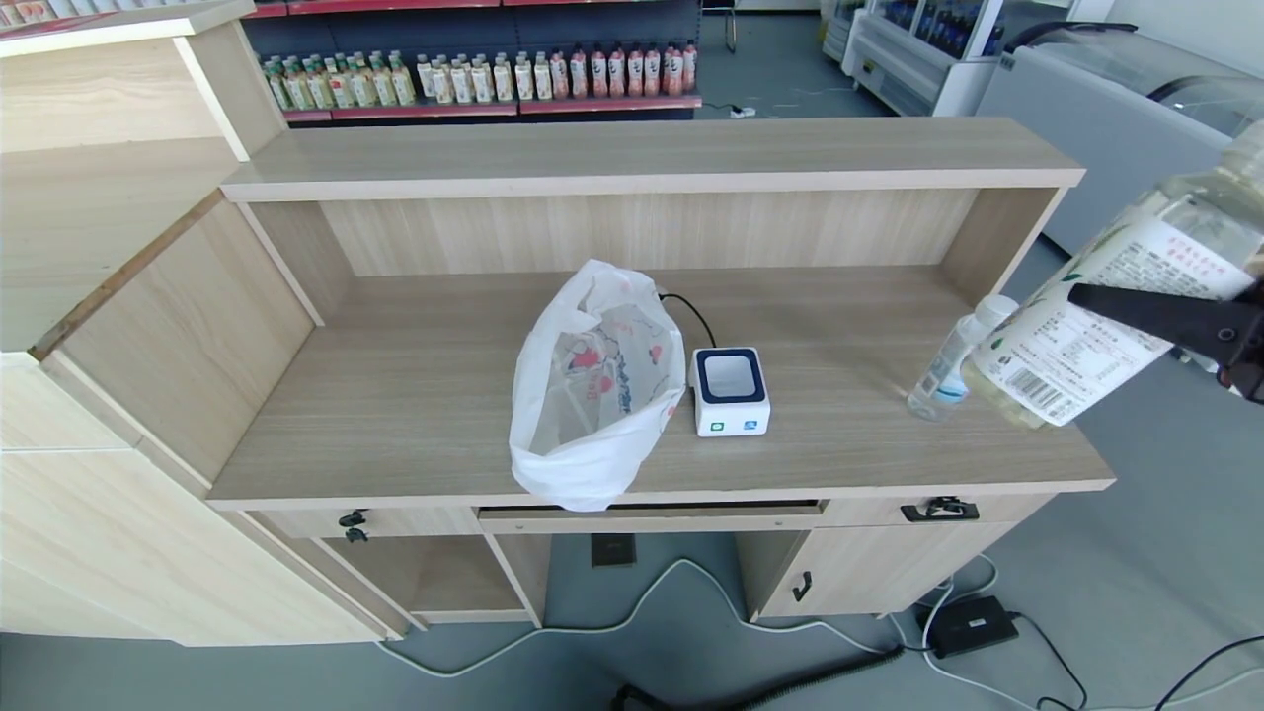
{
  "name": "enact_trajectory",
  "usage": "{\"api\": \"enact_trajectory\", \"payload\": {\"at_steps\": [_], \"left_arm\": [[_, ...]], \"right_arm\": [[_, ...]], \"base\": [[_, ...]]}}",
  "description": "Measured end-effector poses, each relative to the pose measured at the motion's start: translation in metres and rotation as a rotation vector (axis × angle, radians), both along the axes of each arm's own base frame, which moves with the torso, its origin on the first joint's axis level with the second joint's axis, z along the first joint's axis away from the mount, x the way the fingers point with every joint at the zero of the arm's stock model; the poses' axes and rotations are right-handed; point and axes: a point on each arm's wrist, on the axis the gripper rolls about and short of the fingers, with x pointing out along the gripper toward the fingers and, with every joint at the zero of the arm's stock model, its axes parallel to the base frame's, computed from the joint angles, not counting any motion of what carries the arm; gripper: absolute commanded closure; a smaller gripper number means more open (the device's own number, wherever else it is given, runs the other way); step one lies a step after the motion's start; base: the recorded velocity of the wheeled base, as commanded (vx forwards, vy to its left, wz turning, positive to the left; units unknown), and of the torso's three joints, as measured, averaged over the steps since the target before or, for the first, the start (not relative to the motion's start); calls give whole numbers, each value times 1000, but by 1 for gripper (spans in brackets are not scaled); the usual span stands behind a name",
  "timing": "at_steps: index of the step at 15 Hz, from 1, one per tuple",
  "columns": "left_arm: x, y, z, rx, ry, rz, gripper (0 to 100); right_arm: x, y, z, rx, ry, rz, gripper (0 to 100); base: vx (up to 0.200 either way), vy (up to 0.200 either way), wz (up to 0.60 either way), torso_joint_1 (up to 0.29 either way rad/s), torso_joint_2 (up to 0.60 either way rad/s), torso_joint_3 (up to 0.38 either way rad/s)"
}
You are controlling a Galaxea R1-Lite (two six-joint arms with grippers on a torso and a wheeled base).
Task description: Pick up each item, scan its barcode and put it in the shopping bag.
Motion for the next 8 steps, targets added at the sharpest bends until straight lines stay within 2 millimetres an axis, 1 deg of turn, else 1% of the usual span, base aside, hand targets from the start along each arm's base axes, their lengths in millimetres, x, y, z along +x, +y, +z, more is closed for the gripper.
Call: {"api": "enact_trajectory", "payload": {"at_steps": [2,3,4,6,8], "left_arm": [[0,0,0,0,0,0,0],[0,0,0,0,0,0,0],[0,0,0,0,0,0,0],[0,0,0,0,0,0,0],[0,0,0,0,0,0,0]], "right_arm": [[22,-26,-16,-46,23,-325,100],[28,-37,-22,-54,42,-454,100],[32,-44,-29,-79,52,-518,100],[34,-50,-43,-202,9,-546,100],[32,-61,-57,-445,-88,-576,100]], "base": [[0,0,0,0,0,0],[0,0,0,0,0,0],[0,0,0,0,0,0],[0,0,0,0,0,0],[0,0,0,0,0,0]]}}
